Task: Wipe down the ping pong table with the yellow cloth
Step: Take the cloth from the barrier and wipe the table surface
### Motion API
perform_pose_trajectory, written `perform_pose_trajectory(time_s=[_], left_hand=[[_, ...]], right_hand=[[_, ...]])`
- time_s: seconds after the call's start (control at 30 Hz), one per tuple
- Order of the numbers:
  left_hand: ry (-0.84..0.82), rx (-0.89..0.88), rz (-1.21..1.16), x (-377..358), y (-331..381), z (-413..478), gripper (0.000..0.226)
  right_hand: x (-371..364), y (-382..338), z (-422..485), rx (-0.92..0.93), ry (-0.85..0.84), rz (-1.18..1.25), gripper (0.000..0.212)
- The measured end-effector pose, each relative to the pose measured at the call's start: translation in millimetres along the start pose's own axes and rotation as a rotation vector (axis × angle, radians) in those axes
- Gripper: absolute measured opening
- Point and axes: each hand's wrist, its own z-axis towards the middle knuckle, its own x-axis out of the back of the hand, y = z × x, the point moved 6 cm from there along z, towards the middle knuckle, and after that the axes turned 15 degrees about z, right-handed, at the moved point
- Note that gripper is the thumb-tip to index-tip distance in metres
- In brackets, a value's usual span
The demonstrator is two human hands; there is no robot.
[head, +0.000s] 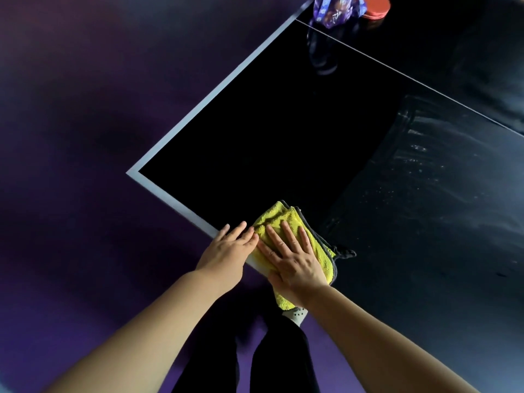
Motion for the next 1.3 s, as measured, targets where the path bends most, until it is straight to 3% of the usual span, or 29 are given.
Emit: perform_pose_trajectory(time_s=[0.23,0.63,0.97,1.3], left_hand=[[0.022,0.000,0.045,24.1,55.2,71.0,0.067],[0.132,0.204,0.075,104.1,120.0,249.9,0.060],[0.161,0.154,0.100,125.5,161.5,321.1,0.062],[0.191,0.109,0.086,132.6,178.6,370.2,0.062]], right_hand=[[38.1,87.3,-5.4,-0.038,-0.003,-0.036,0.069],[136.0,277.2,74.7,-0.168,0.067,-0.048,0.068],[211.8,409.3,158.1,-0.327,0.168,-0.019,0.065],[255.0,485.8,222.0,-0.442,0.251,0.050,0.062]])
